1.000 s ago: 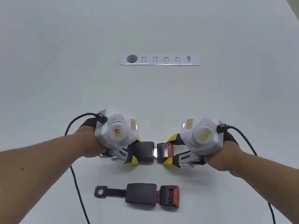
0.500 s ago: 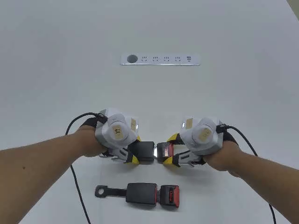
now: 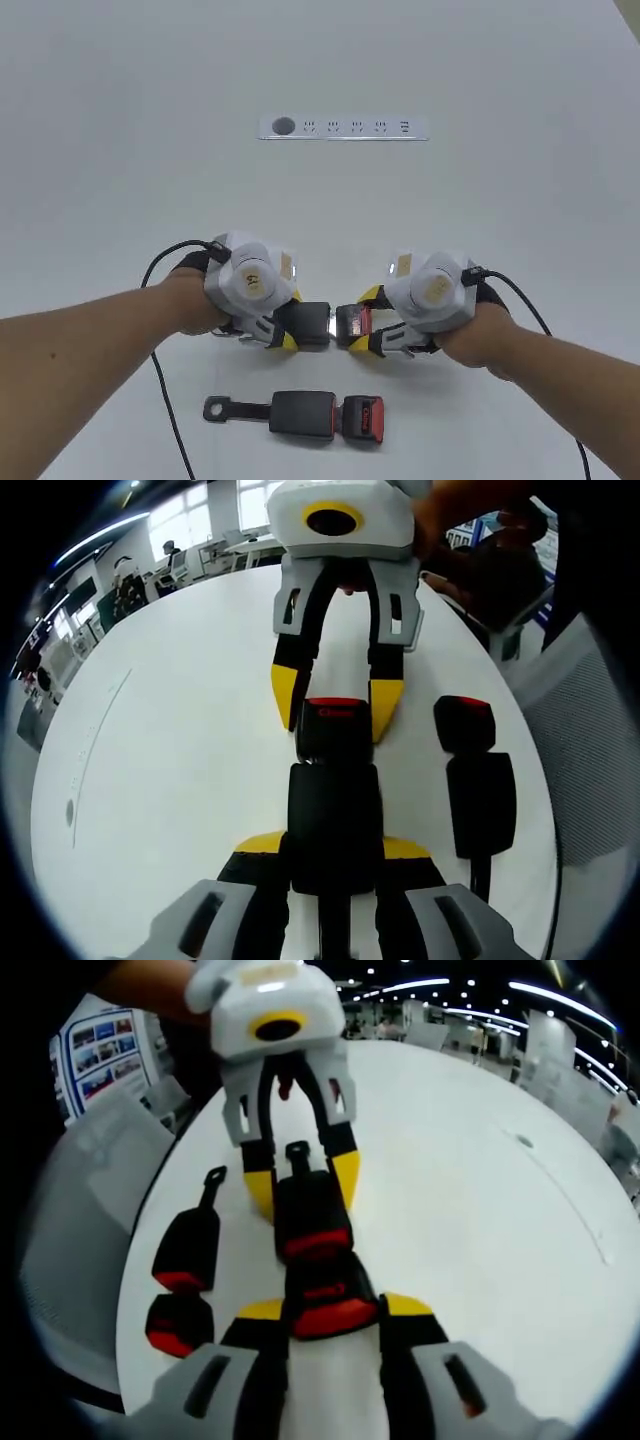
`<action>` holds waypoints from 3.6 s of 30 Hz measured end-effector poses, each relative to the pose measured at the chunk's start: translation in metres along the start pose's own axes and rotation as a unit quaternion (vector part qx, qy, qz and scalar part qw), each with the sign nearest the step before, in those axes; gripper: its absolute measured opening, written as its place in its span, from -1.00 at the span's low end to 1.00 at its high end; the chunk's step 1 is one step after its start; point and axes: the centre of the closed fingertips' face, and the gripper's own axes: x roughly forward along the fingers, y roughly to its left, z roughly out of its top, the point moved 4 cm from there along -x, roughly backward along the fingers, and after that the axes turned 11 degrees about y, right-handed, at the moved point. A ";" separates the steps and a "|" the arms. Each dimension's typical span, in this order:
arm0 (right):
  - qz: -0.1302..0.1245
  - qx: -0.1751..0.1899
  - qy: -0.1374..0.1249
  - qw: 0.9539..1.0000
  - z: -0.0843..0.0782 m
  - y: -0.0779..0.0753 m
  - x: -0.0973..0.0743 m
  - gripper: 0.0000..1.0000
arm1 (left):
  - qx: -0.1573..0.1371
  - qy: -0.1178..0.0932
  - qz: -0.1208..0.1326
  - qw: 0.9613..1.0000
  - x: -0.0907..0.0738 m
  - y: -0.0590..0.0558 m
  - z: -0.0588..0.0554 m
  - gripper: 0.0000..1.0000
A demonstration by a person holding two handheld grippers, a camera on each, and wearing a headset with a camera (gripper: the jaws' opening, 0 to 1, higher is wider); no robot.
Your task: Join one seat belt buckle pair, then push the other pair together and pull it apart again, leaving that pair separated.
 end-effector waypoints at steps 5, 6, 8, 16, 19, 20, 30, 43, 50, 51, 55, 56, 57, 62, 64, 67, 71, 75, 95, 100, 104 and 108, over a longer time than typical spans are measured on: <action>-0.001 -0.001 0.000 1.000 0.000 0.000 0.000 -0.31 | -0.001 0.002 0.001 1.000 0.000 0.000 -0.001 -0.34; -0.001 0.000 0.000 1.000 0.000 0.000 0.001 -0.31 | -0.002 0.002 0.001 1.000 0.000 0.000 -0.001 -0.33; -0.003 -0.001 0.001 1.000 0.000 0.000 0.001 -0.31 | -0.002 0.001 0.001 1.000 0.001 0.000 -0.001 -0.33; -0.004 -0.001 -0.001 1.000 0.000 0.001 0.000 -0.31 | 0.000 0.001 0.001 1.000 0.000 0.000 -0.001 -0.33; -0.003 -0.002 -0.002 1.000 -0.001 0.001 0.000 -0.31 | 0.005 0.001 -0.001 1.000 0.000 0.000 -0.001 -0.33; -0.003 -0.003 -0.003 1.000 -0.001 0.001 0.000 -0.31 | 0.006 0.001 -0.001 1.000 -0.001 0.000 -0.001 -0.33; -0.003 -0.006 0.000 1.000 -0.011 -0.003 -0.005 -0.31 | 0.011 0.003 -0.001 1.000 -0.001 0.000 -0.003 -0.34; -0.005 -0.018 -0.005 1.000 -0.023 -0.004 -0.011 -0.31 | 0.009 0.004 0.000 1.000 0.000 -0.001 -0.003 -0.33; -0.011 -0.011 -0.010 1.000 -0.034 -0.004 -0.017 -0.30 | 0.009 0.008 0.001 1.000 0.000 -0.002 -0.003 -0.33; -0.011 -0.010 -0.011 1.000 -0.036 -0.004 -0.019 -0.30 | 0.009 0.008 0.001 1.000 0.000 -0.002 -0.003 -0.33; -0.011 -0.007 -0.011 1.000 -0.043 -0.004 -0.023 -0.30 | 0.007 0.008 0.001 1.000 -0.001 -0.002 -0.002 -0.33; -0.012 -0.007 -0.011 1.000 -0.044 -0.005 -0.024 -0.30 | 0.007 0.008 0.001 1.000 -0.001 -0.002 -0.002 -0.33; -0.012 -0.005 -0.010 1.000 -0.047 -0.006 -0.026 -0.30 | 0.006 0.008 0.000 1.000 -0.001 -0.002 -0.002 -0.33; -0.011 -0.006 -0.010 1.000 -0.056 -0.010 -0.032 -0.30 | 0.006 0.007 -0.001 1.000 -0.002 -0.001 -0.003 -0.33; -0.012 -0.008 -0.010 1.000 -0.060 -0.011 -0.035 -0.30 | 0.006 0.006 -0.001 1.000 -0.002 -0.002 -0.003 -0.33; -0.014 -0.007 -0.010 1.000 -0.068 -0.012 -0.040 -0.29 | 0.007 0.008 -0.001 1.000 -0.003 -0.002 -0.003 -0.33; -0.016 0.000 -0.007 1.000 -0.080 -0.013 -0.047 -0.29 | 0.006 0.006 -0.001 1.000 -0.002 -0.001 -0.004 -0.32; -0.023 0.009 -0.009 1.000 -0.094 -0.013 -0.055 -0.29 | 0.007 0.007 -0.001 1.000 -0.002 -0.001 -0.004 -0.32; -0.036 0.015 0.003 0.999 -0.130 -0.016 -0.078 -0.28 | 0.010 0.007 -0.002 1.000 -0.003 -0.002 -0.002 -0.32; -0.037 0.013 0.008 0.999 -0.130 -0.015 -0.078 -0.28 | 0.011 0.008 -0.004 1.000 -0.003 -0.001 -0.002 -0.31; -0.049 0.003 0.017 0.999 -0.130 -0.015 -0.079 -0.23 | 0.008 0.022 -0.015 1.000 -0.004 -0.002 0.001 -0.29; -0.072 0.046 -0.018 0.996 -0.119 -0.019 -0.086 0.14 | -0.033 0.027 -0.007 0.999 -0.009 -0.002 0.004 -0.05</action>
